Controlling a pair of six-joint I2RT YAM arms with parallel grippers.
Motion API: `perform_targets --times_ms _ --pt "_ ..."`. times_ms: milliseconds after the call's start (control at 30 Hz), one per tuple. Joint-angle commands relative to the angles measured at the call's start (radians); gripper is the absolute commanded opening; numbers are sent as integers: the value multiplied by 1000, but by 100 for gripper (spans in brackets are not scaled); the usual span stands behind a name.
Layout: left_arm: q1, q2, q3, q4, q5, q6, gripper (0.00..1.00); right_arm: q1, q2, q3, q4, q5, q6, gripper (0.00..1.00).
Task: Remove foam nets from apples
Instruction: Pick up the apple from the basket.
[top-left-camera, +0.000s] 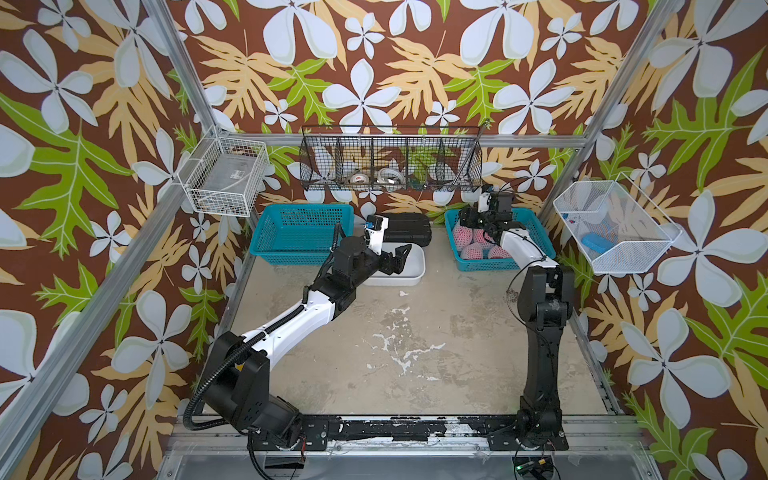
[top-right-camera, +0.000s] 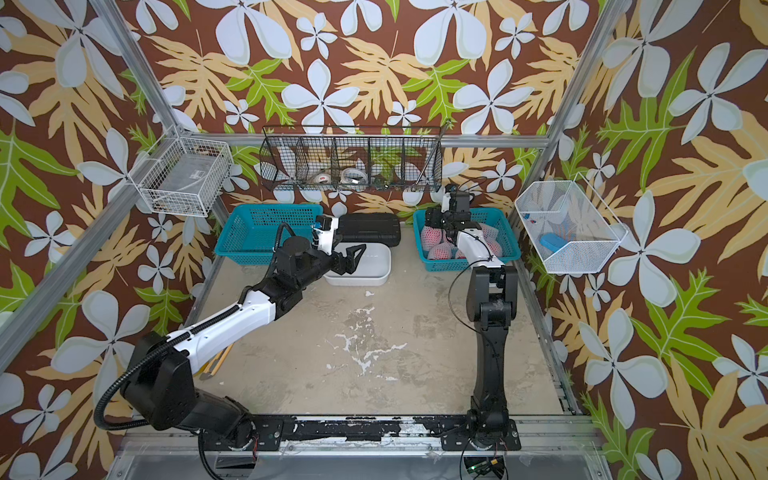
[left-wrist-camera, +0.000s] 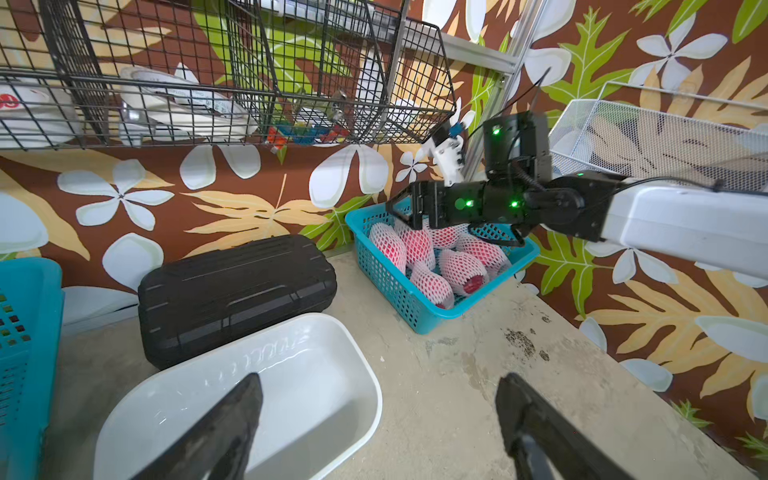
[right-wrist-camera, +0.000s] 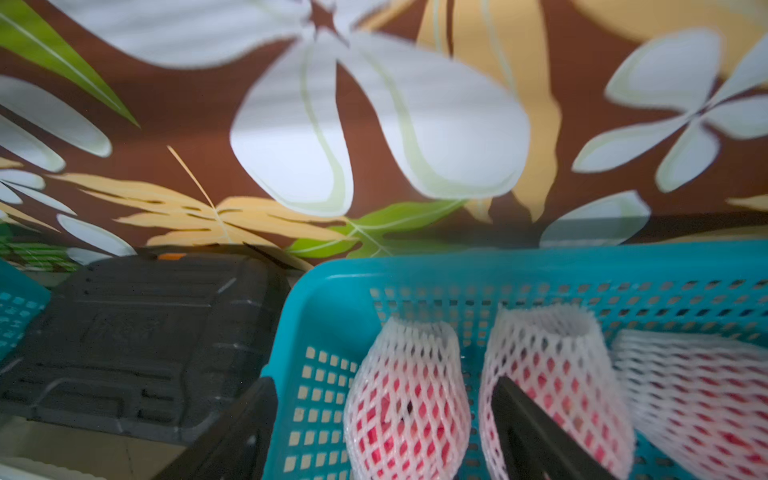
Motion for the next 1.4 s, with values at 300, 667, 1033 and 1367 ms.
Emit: perform_targets --times_ms 300,667,1033,1367 --pt "-61 85 31 48 114 30 92 -4 160 149 -77 -32 17 95" --pt "-63 94 15 39 104 24 93 -4 270 238 -124 -51 45 93" --pt "-62 76 10 24 79 26 92 -10 285 267 -120 -104 75 76" --pt "-62 49 1 43 50 20 92 -12 148 227 -97 -103 85 67"
